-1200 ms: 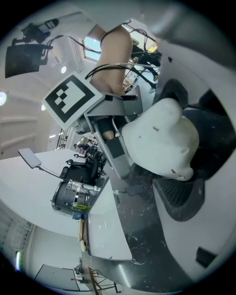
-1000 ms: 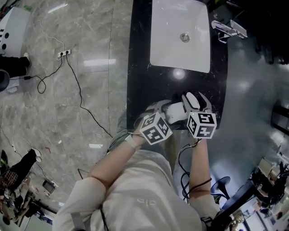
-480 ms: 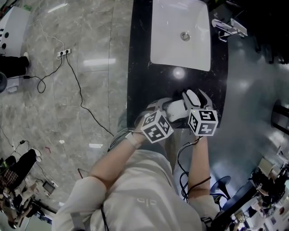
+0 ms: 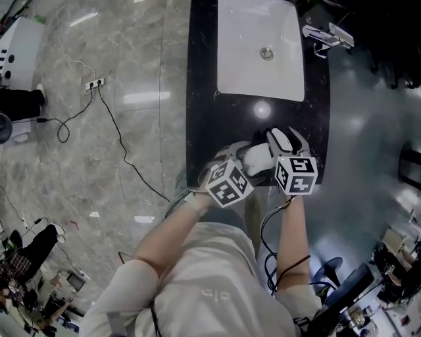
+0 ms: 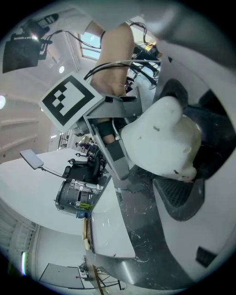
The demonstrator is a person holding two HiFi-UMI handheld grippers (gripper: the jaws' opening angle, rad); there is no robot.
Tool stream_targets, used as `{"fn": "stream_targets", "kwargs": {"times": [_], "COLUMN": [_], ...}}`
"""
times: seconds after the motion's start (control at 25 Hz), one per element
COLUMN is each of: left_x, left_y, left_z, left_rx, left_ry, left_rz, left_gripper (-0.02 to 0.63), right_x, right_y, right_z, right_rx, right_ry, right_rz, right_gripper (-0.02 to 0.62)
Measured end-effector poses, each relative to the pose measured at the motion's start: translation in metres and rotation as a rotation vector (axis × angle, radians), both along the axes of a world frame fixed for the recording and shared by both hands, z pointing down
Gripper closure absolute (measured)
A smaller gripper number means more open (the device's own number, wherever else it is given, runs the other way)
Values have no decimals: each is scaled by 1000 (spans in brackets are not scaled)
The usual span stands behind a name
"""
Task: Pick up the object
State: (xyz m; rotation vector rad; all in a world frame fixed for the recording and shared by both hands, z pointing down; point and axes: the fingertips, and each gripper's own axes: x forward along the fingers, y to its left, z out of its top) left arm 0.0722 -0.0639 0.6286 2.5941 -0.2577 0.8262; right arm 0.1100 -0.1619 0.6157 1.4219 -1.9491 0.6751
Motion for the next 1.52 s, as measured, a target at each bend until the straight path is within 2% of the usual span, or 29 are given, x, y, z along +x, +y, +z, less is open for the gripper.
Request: {"fn": "stream_targets", "kwargs": {"times": [0.28, 0.48, 0.64, 1.0, 1.52], "left_x": [-3, -5, -4, -1, 45], "left_y": [3, 12, 14, 9, 14], "left_z": [-2, -8, -21, -67, -160], "left_rx": [25, 57, 98, 228, 467], "left_ry": [17, -44, -45, -21, 52], "left_rz": [5, 58, 81, 126, 260], "left_gripper": [196, 196, 197, 198, 198], "right_x": [2, 1, 4, 12, 65], "right_y": [7, 18, 22, 23, 48], "right_z": [-4, -17, -34, -94, -209], "right_rx": [34, 78, 119, 252, 490], "right_ry": [9, 20, 15, 36, 109], "right_rz": [34, 61, 86, 141, 286], "right_gripper": [356, 357, 357, 357, 357]}}
